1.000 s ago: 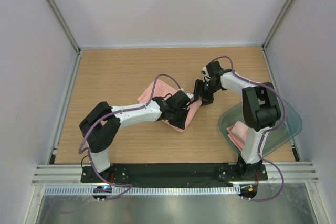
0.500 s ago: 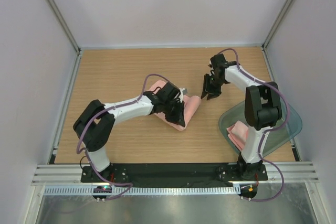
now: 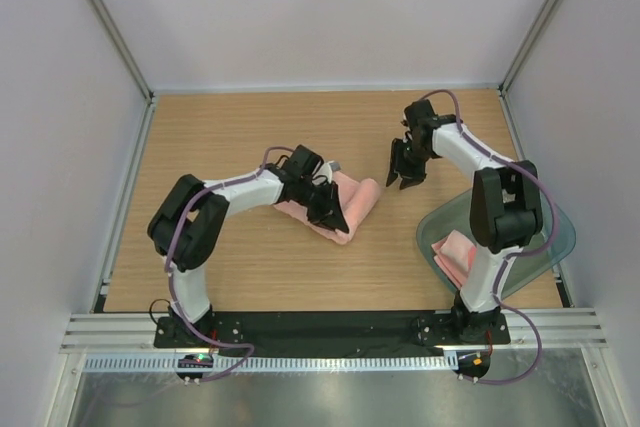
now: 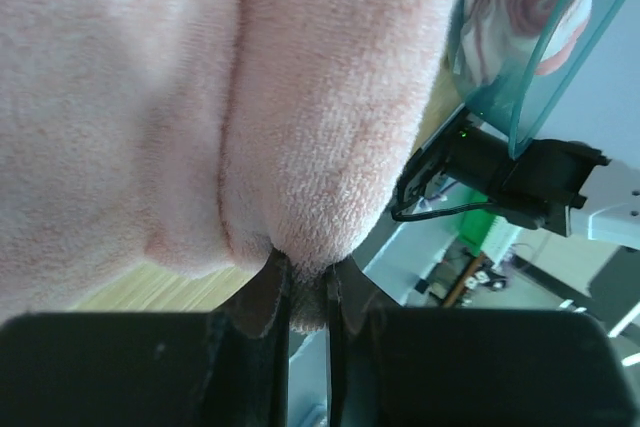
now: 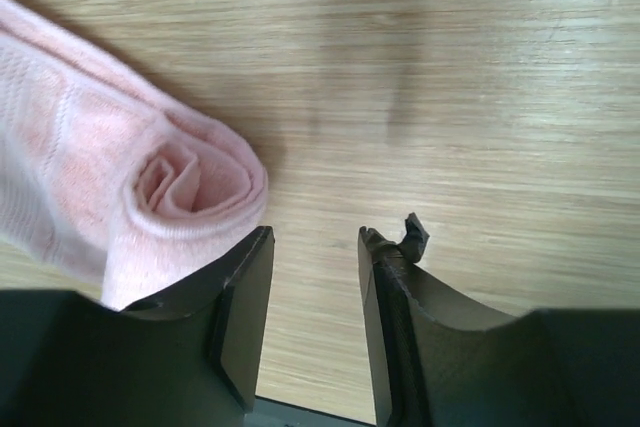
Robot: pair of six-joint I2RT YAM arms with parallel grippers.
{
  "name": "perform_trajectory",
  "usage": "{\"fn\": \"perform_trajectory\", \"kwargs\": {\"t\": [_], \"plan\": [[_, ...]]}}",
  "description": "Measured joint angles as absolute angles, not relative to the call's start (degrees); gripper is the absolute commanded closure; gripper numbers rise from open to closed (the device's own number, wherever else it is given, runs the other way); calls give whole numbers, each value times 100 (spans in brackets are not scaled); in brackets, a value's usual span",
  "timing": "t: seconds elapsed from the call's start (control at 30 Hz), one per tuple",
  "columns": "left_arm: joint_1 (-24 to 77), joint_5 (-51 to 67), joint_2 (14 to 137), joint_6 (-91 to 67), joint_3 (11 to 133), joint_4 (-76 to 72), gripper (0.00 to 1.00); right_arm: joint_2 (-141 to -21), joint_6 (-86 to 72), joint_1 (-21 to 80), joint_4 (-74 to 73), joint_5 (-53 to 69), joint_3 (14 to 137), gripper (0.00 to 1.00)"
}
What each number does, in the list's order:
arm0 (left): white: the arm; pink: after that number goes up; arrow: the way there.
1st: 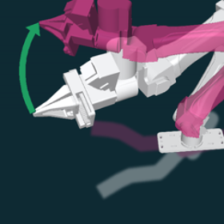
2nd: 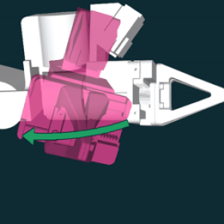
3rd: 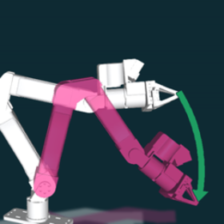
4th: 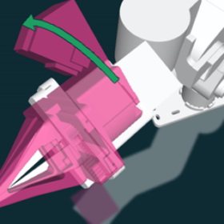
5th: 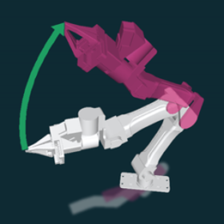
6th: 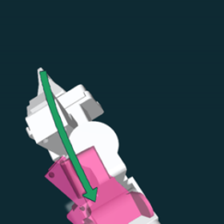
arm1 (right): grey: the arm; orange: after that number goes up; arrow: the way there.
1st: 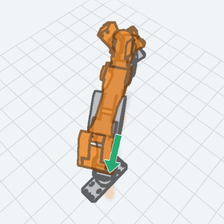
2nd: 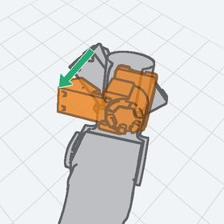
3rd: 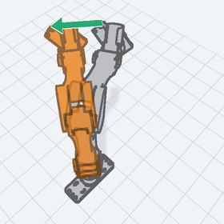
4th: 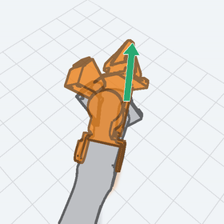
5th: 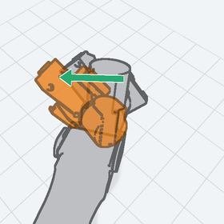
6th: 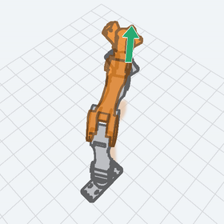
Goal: Roll the towels
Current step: Roll the towel
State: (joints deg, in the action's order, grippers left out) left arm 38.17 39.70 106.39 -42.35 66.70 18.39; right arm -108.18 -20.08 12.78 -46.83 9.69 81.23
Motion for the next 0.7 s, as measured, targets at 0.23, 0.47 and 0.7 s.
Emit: {"fn": "perform_trajectory", "kwargs": {"t": [0.23, 0.47, 0.7], "plan": [[3310, 4512, 11133, -4508, 6683, 1817, 99, -10171, -2058, 1264, -4362, 1640, 7955, 36], [3037, 4722, 11430, -4418, 6973, 2220, 98, -9378, -2561, 1264, -2869, 3205, 6539, 23], [2722, 4893, 11716, -4217, 7247, 2703, 97, -9649, -3146, 1352, -1468, 3876, 5430, 20]]}}
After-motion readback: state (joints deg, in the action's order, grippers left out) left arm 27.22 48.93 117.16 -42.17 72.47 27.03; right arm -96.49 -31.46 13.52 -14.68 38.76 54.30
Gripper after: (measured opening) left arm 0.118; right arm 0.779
